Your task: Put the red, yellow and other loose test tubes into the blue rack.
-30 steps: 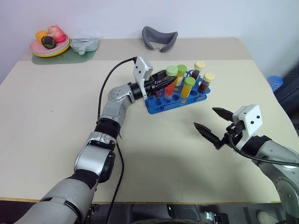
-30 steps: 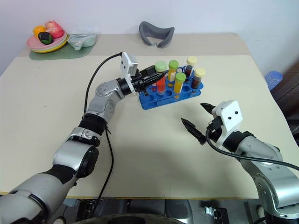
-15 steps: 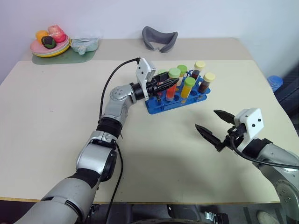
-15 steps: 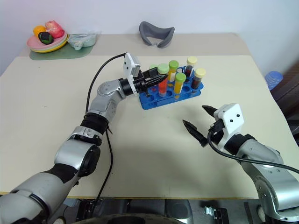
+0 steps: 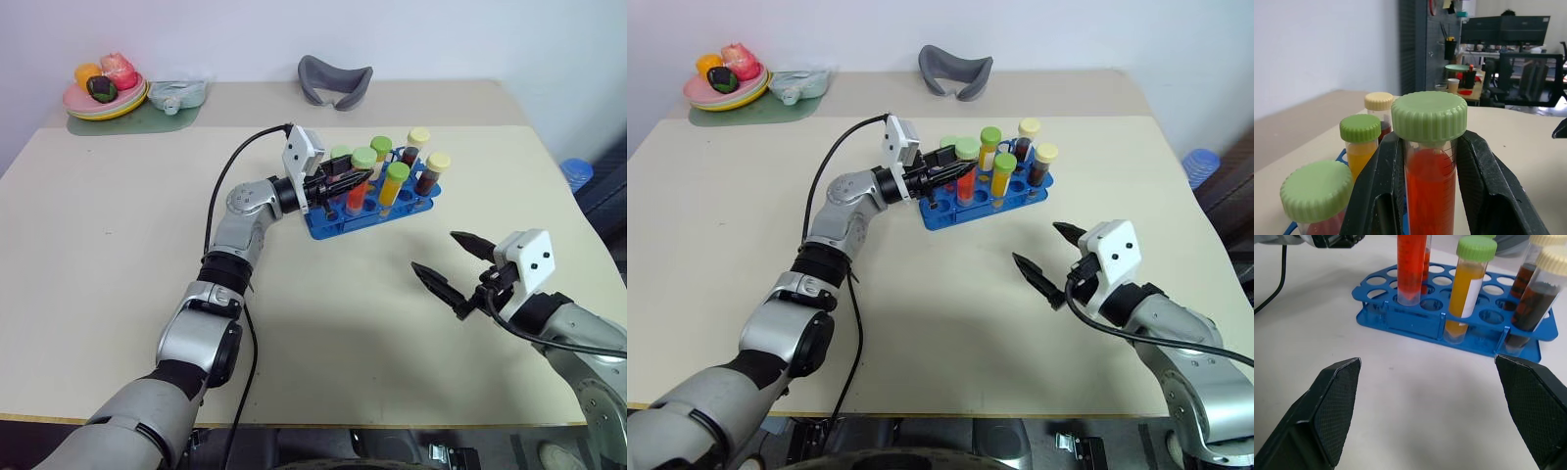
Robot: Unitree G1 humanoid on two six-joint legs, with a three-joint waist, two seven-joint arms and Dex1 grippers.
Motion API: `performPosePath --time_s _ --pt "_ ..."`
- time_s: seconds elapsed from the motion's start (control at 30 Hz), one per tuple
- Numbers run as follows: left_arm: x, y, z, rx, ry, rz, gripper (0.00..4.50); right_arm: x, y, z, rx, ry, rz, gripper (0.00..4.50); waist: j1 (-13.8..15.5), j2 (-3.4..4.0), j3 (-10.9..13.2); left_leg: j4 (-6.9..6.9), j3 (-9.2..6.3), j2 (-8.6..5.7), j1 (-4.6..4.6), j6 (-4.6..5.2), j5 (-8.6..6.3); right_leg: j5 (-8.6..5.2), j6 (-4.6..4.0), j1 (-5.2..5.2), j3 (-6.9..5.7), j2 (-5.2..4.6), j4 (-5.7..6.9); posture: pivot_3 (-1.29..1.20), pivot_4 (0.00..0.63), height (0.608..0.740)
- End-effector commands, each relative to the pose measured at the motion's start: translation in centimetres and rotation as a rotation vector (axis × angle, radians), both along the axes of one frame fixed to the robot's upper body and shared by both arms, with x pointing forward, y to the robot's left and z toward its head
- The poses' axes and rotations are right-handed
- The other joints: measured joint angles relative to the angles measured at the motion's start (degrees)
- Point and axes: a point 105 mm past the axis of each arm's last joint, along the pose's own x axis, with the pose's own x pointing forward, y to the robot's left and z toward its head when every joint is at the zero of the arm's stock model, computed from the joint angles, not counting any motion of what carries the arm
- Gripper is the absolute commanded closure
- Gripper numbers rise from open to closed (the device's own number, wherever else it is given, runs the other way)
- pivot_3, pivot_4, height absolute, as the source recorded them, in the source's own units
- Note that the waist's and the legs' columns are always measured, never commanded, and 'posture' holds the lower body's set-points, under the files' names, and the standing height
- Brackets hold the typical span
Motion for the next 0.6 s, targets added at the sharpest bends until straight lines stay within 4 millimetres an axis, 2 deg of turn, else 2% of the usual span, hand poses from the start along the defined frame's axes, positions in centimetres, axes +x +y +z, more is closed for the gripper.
performPosePath --time_s 0.03,0.23,0.6 --pt "0.32 0.22 0.62 -0.006 -0.023 0.032 3.32 0.04 -0.05 1.13 -0.001 -0.042 0.001 0.00 0.0 0.00 0.0 0.00 0.00 0.00 0.00 0.00 0.00 0.00 0.00 0.00 0.00 0.00 0.00 0.00 0.150 0.740" --pt "0.49 0.27 0.46 0.001 -0.015 0.047 3.32 0.08 -0.07 1.24 -0.003 -0.043 0.001 0.00 0.0 0.00 0.0 0.00 0.00 0.00 0.00 0.00 0.00 0.00 0.00 0.01 0.00 0.00 0.00 0.00 0.150 0.740" --pt "-0.38 0.64 0.04 -0.001 0.014 0.006 3.32 -0.03 -0.20 1.10 -0.002 -0.040 -0.005 0.00 0.0 0.00 0.0 0.00 -0.01 0.00 0.01 0.00 0.00 0.00 0.00 0.01 0.00 0.00 0.00 0.00 0.150 0.740"
